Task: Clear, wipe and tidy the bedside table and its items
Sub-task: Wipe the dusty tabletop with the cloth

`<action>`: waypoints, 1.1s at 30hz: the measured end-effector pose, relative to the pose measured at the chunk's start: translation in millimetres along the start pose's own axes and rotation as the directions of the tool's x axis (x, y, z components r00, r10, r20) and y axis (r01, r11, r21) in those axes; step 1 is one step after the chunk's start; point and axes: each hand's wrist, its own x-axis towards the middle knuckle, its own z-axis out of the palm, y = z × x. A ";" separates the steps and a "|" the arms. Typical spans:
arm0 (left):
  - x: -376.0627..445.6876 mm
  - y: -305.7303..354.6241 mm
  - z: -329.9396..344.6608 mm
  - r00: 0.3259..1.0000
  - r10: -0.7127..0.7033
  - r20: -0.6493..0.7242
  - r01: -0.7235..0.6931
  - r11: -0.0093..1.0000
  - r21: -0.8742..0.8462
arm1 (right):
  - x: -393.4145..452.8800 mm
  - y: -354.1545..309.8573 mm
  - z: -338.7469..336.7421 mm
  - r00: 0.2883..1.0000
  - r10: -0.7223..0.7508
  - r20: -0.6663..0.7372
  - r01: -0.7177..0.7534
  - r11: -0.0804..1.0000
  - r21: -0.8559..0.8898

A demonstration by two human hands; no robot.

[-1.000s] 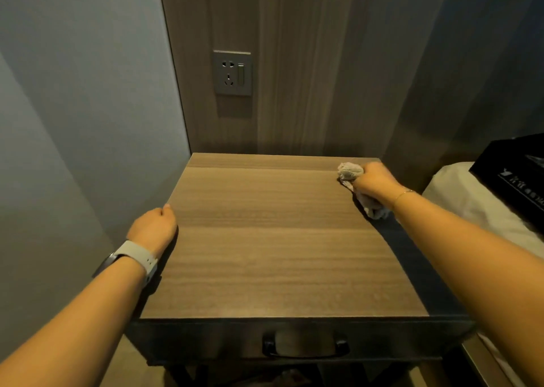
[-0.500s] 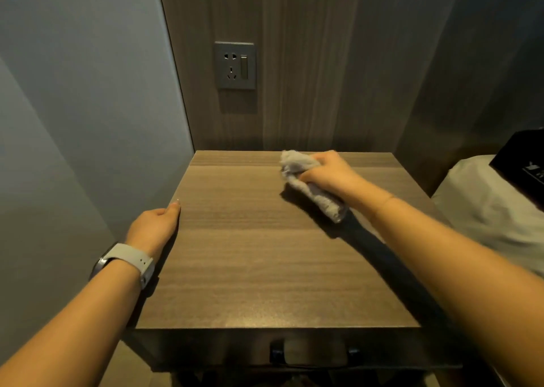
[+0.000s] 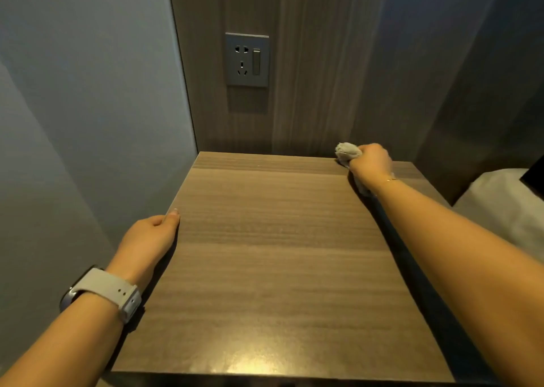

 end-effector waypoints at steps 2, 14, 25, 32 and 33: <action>0.7 0.2 0.5 1.000 -0.007 0.017 0.007 1.000 0.001 | 0.0 -33.3 26.6 0.993 -0.102 0.066 0.100 0.994 0.038; 9.1 -6.7 3.5 0.999 -0.042 -0.013 0.042 0.999 0.004 | -42.3 -153.5 110.7 0.778 -0.505 0.374 0.477 0.862 0.172; -7.3 -15.7 -16.9 0.950 -0.223 0.220 0.306 0.809 -0.502 | -167.4 -166.3 91.6 0.608 -0.657 0.446 0.611 0.746 0.265; -101.9 -37.4 -52.4 0.974 0.002 0.228 0.125 0.834 -0.538 | -248.6 -150.2 63.0 0.560 -0.698 0.446 0.649 0.704 0.288; -117.5 -41.8 -52.0 0.980 0.031 0.196 0.084 0.831 -0.550 | -259.3 -147.0 58.0 0.555 -0.702 0.445 0.651 0.700 0.293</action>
